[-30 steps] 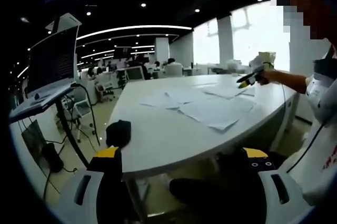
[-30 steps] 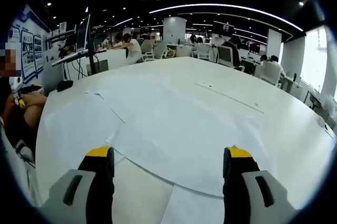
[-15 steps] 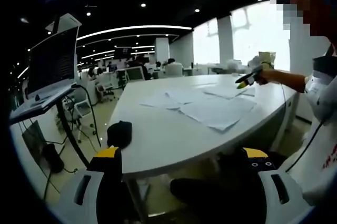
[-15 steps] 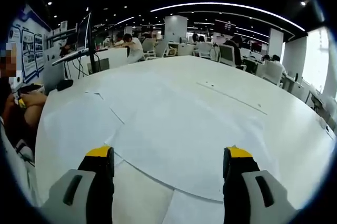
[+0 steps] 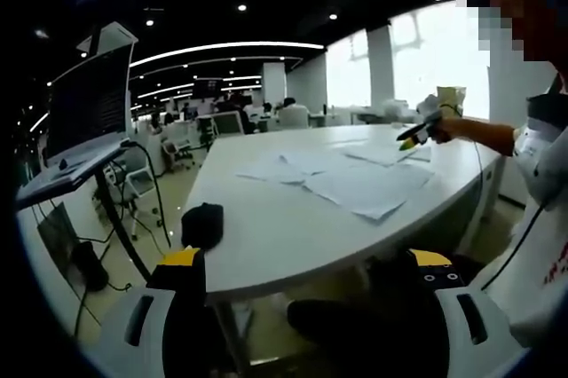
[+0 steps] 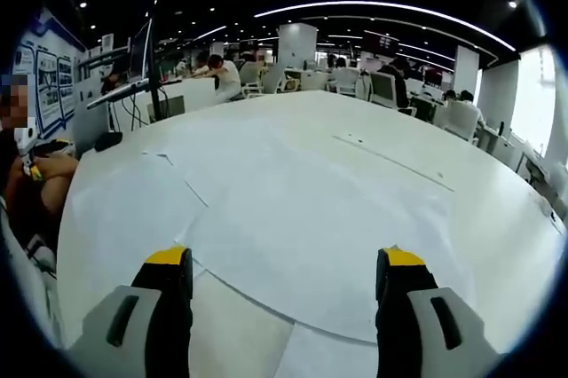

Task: Organize the stack of printing papers by aligning and flattening the scattered papers on the table

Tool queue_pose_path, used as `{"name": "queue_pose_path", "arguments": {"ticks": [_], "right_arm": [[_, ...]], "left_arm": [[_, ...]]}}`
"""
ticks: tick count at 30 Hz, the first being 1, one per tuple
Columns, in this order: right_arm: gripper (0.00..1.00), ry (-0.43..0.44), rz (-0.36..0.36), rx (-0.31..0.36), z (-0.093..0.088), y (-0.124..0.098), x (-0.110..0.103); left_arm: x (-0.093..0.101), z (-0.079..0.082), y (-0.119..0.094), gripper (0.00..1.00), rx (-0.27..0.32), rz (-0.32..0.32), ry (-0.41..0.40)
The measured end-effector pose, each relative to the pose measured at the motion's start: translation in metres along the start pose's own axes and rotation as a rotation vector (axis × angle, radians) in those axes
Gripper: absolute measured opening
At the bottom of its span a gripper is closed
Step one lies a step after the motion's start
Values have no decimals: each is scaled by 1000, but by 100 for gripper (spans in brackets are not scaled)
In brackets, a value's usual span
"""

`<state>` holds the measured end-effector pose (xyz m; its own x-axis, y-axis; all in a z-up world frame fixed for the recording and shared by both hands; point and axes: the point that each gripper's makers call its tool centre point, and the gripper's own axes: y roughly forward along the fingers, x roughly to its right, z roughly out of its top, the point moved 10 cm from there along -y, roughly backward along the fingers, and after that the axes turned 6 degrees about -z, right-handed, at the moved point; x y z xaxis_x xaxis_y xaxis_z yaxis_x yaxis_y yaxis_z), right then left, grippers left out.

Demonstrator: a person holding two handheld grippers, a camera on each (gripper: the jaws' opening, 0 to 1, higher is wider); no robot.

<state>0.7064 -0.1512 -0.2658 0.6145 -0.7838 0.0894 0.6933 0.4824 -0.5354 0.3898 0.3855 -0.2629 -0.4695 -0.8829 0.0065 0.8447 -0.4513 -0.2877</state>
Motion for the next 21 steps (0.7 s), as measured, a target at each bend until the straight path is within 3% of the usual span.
{"name": "queue_pose_path", "arguments": {"ticks": [21], "right_arm": [[80, -3, 18, -11, -1, 10, -2]], "left_arm": [[0, 2, -5, 95, 0, 15, 6]]}}
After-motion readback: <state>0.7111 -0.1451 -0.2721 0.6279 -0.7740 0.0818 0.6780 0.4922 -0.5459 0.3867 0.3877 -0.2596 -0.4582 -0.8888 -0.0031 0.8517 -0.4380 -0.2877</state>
